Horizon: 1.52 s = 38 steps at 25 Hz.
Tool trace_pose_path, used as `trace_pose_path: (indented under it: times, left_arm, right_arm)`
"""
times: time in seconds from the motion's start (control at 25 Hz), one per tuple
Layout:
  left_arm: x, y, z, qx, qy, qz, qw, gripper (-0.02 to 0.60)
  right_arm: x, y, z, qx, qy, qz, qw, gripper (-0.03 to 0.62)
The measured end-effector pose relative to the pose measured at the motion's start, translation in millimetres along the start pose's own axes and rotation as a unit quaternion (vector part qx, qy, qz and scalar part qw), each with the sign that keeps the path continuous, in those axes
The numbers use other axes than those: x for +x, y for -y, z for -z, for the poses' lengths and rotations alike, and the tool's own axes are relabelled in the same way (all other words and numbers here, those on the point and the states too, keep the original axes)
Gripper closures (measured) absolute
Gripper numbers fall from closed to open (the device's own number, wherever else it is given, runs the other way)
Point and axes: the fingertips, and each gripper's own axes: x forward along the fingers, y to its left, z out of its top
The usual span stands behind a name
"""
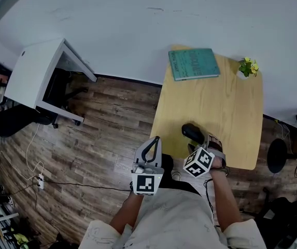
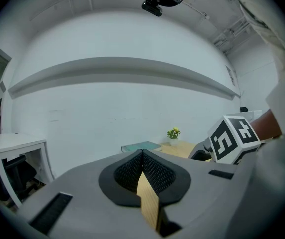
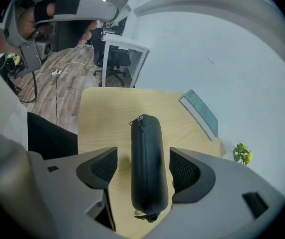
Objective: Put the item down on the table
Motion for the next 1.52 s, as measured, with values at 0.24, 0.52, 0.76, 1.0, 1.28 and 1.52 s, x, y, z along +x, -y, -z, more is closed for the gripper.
trace_pose_path:
  times: [0.24, 0.52, 0.76, 1.0, 1.28, 1.52]
  left_arm:
    - [-10, 11, -8, 0.012, 0.016, 0.005, 0.9998, 0.574]
    - [-21, 30, -17, 0.024, 0.024, 0.014, 0.9993, 0.574]
    - [-26, 45, -37, 0.044, 0.058, 0.019, 0.9972, 0.574]
    - [-30, 55, -47, 0.045, 0.061, 0.023, 0.9968, 0.574]
    - [-32, 67, -67, 0.059, 0.083, 0.027, 0.9944, 0.574]
    - [-31, 73, -75, 0.063, 0.086, 0.029, 0.9939, 0.574]
  right_arm:
    - [-30, 5, 2, 0.058, 0.046, 0.018, 0.997, 0.269]
    - [-71, 20, 20, 0.17, 0.118, 0.049, 0.977, 0.269]
    - [-114, 37, 37, 0.255, 0.195, 0.096, 0.942, 0.269]
    - [-157, 50, 48, 0.317, 0.283, 0.135, 0.895, 0.269]
    - [-209, 73, 72, 0.353, 0.365, 0.197, 0.839, 0.269]
    - [-237, 85, 88, 0.364, 0.394, 0.243, 0.808, 0.269]
